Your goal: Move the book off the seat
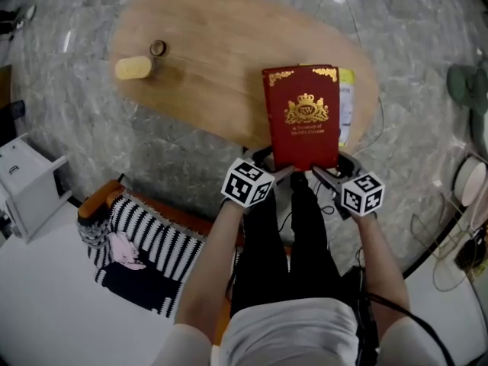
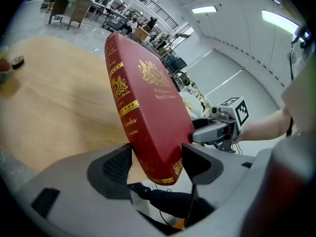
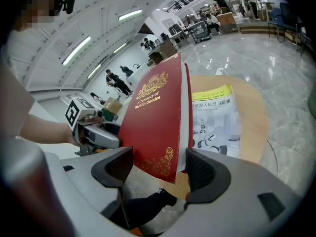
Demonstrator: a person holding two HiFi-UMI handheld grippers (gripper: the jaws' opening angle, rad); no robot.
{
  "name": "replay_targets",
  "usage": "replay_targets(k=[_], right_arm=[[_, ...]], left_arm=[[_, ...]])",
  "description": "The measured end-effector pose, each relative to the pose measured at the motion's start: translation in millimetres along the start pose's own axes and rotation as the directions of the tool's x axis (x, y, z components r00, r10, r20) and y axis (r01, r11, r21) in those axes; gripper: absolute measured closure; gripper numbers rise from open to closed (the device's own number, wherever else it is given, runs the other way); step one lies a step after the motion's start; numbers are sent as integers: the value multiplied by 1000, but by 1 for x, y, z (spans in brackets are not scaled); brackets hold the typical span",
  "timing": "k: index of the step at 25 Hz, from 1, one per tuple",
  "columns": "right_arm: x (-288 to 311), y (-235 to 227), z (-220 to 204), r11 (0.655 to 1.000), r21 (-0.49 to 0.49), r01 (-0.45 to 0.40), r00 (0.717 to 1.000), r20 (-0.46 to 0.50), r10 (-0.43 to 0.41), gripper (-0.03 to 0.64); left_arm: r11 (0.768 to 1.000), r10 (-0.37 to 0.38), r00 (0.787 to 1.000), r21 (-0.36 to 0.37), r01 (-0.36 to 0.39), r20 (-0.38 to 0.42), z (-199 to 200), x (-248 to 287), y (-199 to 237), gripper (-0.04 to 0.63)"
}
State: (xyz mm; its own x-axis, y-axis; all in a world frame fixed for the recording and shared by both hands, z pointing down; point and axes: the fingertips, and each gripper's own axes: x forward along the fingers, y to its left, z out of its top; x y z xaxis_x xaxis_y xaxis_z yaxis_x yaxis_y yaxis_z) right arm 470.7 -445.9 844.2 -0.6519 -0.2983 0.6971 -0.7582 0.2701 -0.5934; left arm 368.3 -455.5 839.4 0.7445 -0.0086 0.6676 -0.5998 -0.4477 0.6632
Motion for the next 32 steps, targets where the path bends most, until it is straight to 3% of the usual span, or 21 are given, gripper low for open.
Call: replay_targets(k=[10, 19, 27, 32], right_arm=[[27, -60, -9, 994, 81, 77, 995, 51, -81, 267], [36, -89, -14, 980, 131, 149, 987, 44, -155, 268], [27, -92, -10, 964, 180, 196, 976, 60, -210, 268], [2, -73, 7, 965, 160, 208, 970, 92, -224, 268]], left_arm=[[997, -30, 996, 71, 36, -86, 13, 63, 34, 285], [999, -29, 993, 19, 32, -114, 15, 94, 48, 285], [999, 43, 993, -7, -45, -114, 13, 82, 54, 278], [997, 77, 995, 37, -75, -69, 26, 47, 40, 279]])
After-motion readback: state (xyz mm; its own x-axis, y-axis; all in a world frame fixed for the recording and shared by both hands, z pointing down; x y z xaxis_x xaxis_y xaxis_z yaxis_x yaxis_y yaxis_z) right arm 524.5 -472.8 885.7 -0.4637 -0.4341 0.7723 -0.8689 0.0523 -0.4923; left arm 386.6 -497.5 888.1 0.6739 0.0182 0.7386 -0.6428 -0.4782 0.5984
